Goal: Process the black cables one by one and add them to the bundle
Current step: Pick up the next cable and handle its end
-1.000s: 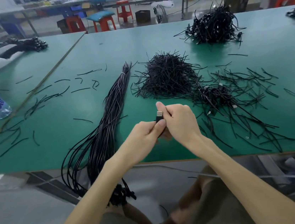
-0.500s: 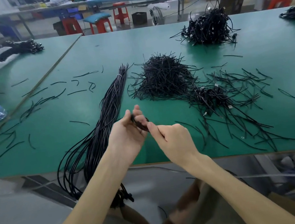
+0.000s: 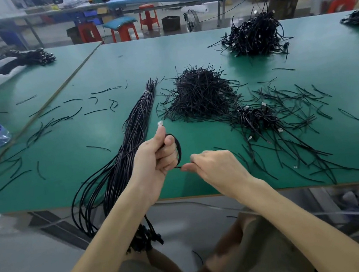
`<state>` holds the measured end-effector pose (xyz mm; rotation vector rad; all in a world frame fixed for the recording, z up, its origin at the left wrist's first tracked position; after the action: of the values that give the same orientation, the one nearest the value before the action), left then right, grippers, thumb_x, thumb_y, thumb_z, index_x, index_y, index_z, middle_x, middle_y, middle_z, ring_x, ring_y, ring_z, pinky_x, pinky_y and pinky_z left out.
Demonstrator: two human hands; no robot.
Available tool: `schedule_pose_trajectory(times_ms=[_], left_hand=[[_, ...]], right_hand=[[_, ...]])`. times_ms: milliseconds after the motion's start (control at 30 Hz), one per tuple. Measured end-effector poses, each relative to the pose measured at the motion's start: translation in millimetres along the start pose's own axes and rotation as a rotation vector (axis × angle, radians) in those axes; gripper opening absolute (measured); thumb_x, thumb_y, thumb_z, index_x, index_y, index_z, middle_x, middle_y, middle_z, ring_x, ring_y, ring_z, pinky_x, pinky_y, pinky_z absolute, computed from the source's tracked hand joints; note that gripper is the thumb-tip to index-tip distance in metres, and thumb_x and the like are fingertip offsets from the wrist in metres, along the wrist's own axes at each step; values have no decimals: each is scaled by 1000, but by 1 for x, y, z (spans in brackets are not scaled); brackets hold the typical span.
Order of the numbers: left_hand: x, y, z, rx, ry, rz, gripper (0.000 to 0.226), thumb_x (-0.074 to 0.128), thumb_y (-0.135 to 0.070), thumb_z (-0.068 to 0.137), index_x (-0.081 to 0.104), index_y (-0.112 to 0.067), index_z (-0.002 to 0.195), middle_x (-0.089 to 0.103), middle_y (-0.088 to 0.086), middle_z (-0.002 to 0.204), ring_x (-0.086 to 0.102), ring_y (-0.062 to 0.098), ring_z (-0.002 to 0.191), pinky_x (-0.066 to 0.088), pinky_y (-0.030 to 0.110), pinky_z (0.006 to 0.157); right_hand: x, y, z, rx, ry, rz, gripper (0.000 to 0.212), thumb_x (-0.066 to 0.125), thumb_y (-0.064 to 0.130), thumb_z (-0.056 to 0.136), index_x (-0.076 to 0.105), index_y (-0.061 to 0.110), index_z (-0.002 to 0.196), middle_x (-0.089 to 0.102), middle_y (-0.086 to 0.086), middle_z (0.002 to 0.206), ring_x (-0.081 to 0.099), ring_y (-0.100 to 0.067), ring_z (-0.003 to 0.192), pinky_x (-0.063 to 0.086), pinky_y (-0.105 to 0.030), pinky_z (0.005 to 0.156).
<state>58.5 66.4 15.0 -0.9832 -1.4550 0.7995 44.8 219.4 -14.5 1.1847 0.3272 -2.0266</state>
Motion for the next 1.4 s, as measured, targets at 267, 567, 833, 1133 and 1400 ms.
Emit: schedule_pose_trajectory(times_ms=[267,567,833,1133,1400], left_hand=[[8,13,-9,245,157,1435,41,47,-22,106,60,-24,67,61,-4,62,50,12,54,44,35,60],[6,14,-4,258,142,907,48,44,-33,108,53,-18,63,43,-15,47,32,4,45,26,16,49],[-5,17,1,179,52,375,40,47,-46,98,53,-15,75,35,-6,57,29,13,52,29,23,53],[-2,32,4,85,30,-17,34,50,-40,96,58,-12,79,53,-1,67,54,16,61,51,26,61],[0,32,-1,-7,178,8,24,50,-18,98,64,1,103,74,12,91,68,23,80,50,35,65]], right_hand=[[6,-13,-6,428,410,511,48,43,-4,88,59,37,67,64,4,71,59,-27,71,52,-44,77],[-6,-11,-2,426,294,197,25,51,27,106,72,23,94,59,1,79,50,-26,88,38,-33,88],[-11,-4,-3,396,299,21,18,56,30,104,66,28,119,65,4,106,35,-15,109,18,-37,105],[-7,31,12,474,304,630,78,76,20,87,35,17,153,51,3,122,50,-9,103,38,-25,102],[4,11,10,627,149,964,38,66,-5,86,69,17,117,74,1,90,67,-8,77,56,-25,63]])
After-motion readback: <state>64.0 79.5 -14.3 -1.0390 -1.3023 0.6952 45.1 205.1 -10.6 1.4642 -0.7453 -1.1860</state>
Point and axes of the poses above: each hand's wrist, its own z-axis towards the middle knuckle, its own x-axis out of the palm, y = z × x, the point moved 3 cm from there along z, towards the middle knuckle
